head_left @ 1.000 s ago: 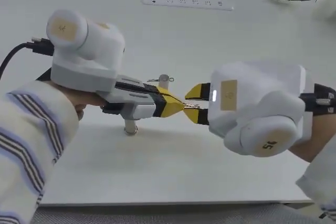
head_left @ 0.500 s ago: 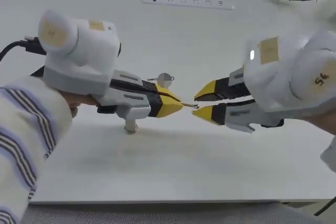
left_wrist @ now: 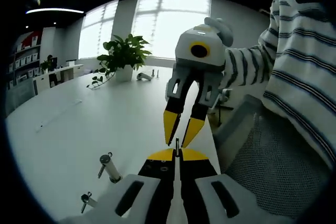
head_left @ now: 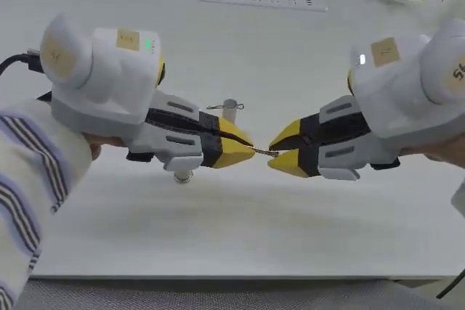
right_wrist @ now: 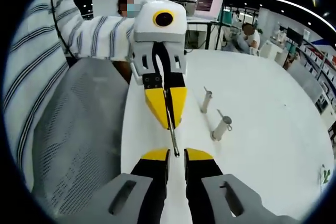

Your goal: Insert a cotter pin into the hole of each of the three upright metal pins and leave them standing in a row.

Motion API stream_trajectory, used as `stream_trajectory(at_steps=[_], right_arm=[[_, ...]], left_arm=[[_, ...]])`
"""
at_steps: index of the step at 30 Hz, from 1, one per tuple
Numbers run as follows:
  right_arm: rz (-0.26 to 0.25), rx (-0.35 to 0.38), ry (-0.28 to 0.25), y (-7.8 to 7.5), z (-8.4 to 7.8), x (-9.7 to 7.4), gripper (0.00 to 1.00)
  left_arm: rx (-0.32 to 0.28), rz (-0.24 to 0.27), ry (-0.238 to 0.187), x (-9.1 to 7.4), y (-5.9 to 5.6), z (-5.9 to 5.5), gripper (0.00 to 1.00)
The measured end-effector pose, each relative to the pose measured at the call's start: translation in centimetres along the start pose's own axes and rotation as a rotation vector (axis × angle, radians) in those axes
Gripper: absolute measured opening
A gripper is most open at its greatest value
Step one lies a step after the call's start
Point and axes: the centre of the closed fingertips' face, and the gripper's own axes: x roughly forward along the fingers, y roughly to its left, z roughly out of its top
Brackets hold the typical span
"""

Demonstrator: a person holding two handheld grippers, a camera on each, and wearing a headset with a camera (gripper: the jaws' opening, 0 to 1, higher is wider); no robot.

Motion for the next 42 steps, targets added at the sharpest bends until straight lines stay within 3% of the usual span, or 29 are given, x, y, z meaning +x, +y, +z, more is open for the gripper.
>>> stream_trajectory(at_steps=[26,42], right_arm=[[0.049,0.004,-0.008,0.8,0.4,0.2,0.05],[0.058,-0.006,0.025,0.9,0.0,0.1,0.03]], left_arm=[[0.015,-0.023,0.022,0.0,0.0,-0.7,0.00],[0.023,-0.033,0.049,0.2,-0.2,-1.4,0.00]])
